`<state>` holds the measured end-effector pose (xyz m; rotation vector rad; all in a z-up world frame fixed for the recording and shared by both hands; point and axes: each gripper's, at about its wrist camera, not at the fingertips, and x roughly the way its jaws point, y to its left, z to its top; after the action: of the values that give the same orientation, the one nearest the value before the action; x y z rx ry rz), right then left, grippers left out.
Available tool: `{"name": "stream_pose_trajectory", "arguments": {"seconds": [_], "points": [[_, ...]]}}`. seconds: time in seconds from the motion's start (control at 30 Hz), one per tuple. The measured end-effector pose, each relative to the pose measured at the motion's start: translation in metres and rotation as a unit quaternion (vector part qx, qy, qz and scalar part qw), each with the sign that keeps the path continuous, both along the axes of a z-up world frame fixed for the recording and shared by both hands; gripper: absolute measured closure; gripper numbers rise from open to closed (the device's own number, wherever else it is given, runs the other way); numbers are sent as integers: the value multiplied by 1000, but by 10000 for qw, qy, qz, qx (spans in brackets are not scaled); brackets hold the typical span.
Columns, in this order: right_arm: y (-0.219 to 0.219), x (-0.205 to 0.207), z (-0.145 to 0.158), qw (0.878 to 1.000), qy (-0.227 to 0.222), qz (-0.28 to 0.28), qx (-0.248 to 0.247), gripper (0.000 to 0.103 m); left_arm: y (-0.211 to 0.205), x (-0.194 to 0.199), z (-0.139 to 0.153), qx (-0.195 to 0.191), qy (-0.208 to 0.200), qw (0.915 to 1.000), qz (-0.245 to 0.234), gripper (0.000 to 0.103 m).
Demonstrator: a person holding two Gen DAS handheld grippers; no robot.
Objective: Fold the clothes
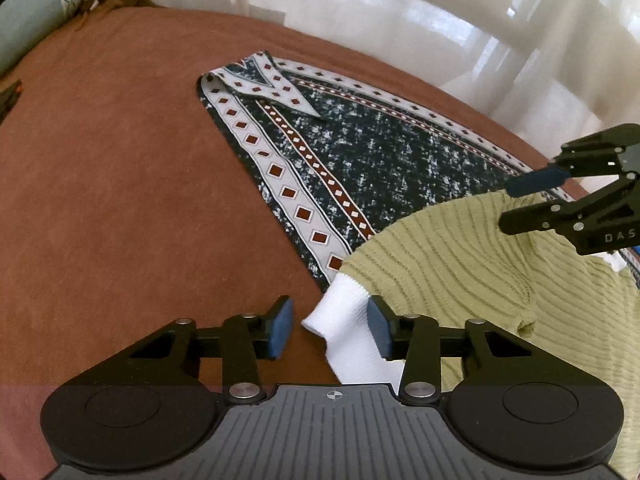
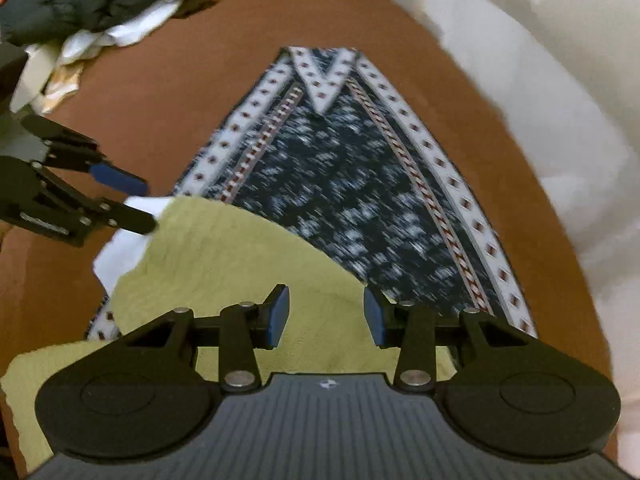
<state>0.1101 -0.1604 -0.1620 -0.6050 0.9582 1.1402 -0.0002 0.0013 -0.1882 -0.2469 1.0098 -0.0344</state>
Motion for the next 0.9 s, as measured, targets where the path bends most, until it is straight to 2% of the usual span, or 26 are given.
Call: {"name": "stream_pose_trajectory", "arguments": {"seconds": [0.03, 0.1, 0.13, 0.2, 0.33, 0.53, 0.67, 0.73, 0.83, 0.9], "points": [[4, -1, 0, 9999, 72, 32, 86, 58, 0, 0, 0, -6, -6, 10000, 1, 60], [9, -9, 6, 9988, 348, 54, 343, 57, 2, 2, -1, -81, -11, 10000, 4, 78], [12, -14, 9, 9976, 498, 66, 485, 57, 2, 2, -2, -120, -10, 9999, 3, 91], [18, -25, 13, 9943, 761, 84, 743, 57, 4, 4, -2, -216, 3, 9998, -8, 99], [27, -46, 16, 9897, 1015, 76, 1006, 56, 15, 4, 9, -544, -136, 9984, 72, 101], [33, -80, 12, 9879, 1023, -169, 1153, 45, 27, 6, 36, -992, -477, 9939, 53, 101], [46, -101, 7, 9891, 528, -545, 1259, 43, 28, 10, 45, -1141, -539, 9920, -36, 101], [50, -106, 6, 9876, 203, -849, 1306, 38, 26, 11, 46, -1103, -512, 9925, -86, 100], [56, -110, 5, 9843, -123, -1218, 1274, 38, 24, 9, 44, -984, -480, 9939, -146, 100], [57, -114, 7, 9838, -427, -1224, 1239, 38, 24, 8, 43, -892, -459, 9948, -183, 100]]}}
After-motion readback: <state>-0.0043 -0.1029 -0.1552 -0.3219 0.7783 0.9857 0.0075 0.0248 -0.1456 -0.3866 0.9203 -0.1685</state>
